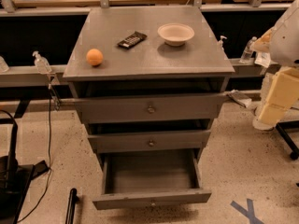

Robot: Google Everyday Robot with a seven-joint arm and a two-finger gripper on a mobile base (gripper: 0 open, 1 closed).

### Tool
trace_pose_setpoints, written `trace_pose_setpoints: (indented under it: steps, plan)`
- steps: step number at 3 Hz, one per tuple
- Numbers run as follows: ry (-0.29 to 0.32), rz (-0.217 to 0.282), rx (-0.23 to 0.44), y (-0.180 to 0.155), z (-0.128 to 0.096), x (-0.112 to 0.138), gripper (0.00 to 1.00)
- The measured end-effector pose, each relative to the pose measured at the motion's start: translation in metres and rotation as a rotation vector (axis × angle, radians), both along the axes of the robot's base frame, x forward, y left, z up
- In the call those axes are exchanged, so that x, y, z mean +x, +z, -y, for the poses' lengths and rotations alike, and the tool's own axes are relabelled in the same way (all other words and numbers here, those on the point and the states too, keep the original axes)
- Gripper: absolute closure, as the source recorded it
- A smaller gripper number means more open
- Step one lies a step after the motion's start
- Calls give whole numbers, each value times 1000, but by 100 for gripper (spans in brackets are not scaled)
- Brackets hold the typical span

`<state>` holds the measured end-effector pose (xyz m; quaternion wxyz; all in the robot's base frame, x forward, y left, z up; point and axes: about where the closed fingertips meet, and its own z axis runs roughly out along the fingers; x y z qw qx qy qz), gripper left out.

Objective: Close bottom drawer

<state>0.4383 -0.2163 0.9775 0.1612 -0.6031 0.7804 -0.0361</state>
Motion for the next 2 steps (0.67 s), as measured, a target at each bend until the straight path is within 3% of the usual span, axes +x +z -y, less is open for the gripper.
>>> trace_pose_setpoints:
  steps: [2]
  plan:
    - [24,11,-13,-8,-6,5,0]
